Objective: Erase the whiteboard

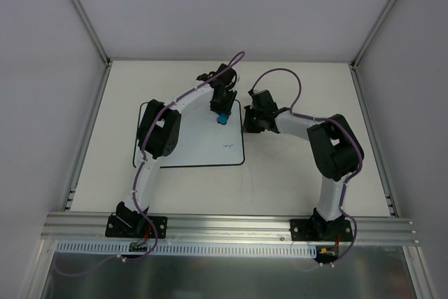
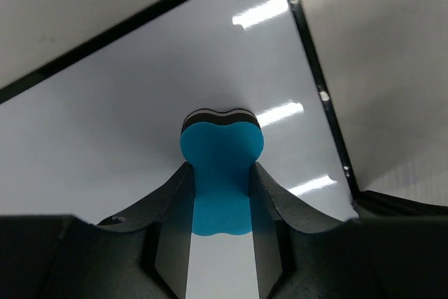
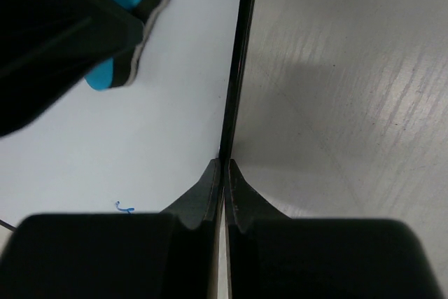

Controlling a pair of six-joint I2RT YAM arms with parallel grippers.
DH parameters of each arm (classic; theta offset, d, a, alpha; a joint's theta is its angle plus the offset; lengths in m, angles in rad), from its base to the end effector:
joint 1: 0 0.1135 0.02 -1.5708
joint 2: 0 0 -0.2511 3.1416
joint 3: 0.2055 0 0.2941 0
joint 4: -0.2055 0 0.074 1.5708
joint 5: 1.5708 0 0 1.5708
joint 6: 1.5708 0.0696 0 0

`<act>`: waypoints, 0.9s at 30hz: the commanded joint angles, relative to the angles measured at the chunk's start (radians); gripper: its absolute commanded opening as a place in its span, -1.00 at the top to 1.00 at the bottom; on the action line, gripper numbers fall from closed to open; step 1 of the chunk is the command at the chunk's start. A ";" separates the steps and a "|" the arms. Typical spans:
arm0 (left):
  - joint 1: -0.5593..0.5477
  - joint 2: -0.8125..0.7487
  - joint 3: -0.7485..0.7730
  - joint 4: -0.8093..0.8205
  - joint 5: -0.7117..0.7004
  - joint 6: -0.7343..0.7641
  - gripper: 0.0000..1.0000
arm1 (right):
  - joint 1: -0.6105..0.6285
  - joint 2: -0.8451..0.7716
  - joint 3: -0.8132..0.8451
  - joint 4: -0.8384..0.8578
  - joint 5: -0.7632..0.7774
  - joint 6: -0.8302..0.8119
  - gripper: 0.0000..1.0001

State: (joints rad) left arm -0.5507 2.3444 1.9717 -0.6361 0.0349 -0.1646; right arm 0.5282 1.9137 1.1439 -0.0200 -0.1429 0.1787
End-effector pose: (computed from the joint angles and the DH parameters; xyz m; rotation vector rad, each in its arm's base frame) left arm 0.4776 -0.2961 0.1227 0.5137 2.5593 -0.3064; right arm 0.3867 0.2371 0.0912 -0.4886 2.3595 0.5049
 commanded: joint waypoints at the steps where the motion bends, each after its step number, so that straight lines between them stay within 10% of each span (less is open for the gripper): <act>1: -0.018 0.024 -0.080 -0.070 0.099 -0.016 1.00 | 0.015 0.010 -0.039 -0.069 0.000 -0.016 0.99; 15: 0.175 -0.249 -0.415 -0.065 -0.184 -0.110 1.00 | 0.016 0.005 -0.058 -0.058 -0.003 -0.025 0.99; 27: -0.027 -0.234 -0.429 -0.034 -0.046 -0.194 1.00 | 0.016 -0.005 -0.070 -0.032 -0.029 -0.016 0.99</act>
State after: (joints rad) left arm -0.4900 2.0644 1.5421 -0.6117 -0.1062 -0.3035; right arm 0.5282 1.9068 1.1152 0.0261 -0.1665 0.1783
